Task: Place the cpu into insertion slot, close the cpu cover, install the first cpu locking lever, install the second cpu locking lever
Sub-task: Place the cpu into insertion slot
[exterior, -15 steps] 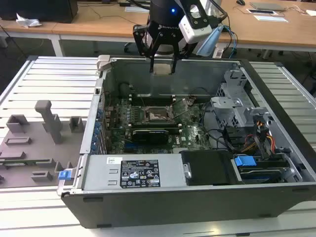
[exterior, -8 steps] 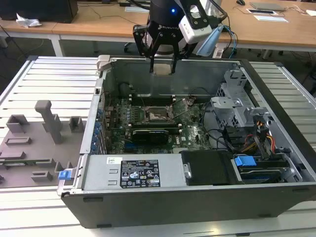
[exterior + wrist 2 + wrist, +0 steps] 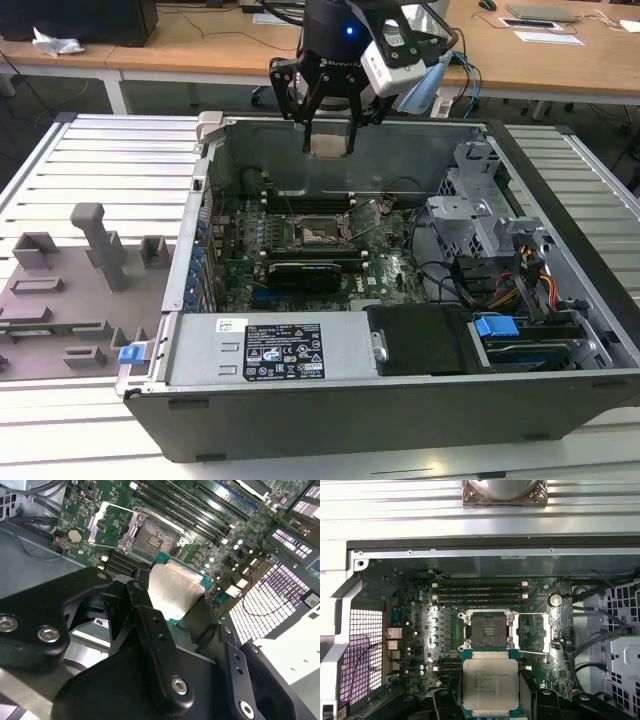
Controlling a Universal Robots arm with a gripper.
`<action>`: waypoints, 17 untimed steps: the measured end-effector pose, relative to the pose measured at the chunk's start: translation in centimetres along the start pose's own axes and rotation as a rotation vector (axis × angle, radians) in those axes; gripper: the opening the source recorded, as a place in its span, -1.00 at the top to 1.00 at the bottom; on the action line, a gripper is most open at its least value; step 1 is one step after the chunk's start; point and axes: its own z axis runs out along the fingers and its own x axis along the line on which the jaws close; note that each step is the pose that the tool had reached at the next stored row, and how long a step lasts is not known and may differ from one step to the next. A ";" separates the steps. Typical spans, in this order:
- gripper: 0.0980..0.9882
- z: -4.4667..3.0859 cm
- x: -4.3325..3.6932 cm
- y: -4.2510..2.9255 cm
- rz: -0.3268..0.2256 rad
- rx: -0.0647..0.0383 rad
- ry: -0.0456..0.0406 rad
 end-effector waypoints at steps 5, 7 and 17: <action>0.00 1.28 -0.02 -0.11 0.000 0.002 -0.0001; 0.00 1.56 -0.03 -0.14 0.000 0.002 0.0000; 0.00 3.19 -0.06 -0.28 0.000 0.009 -0.0002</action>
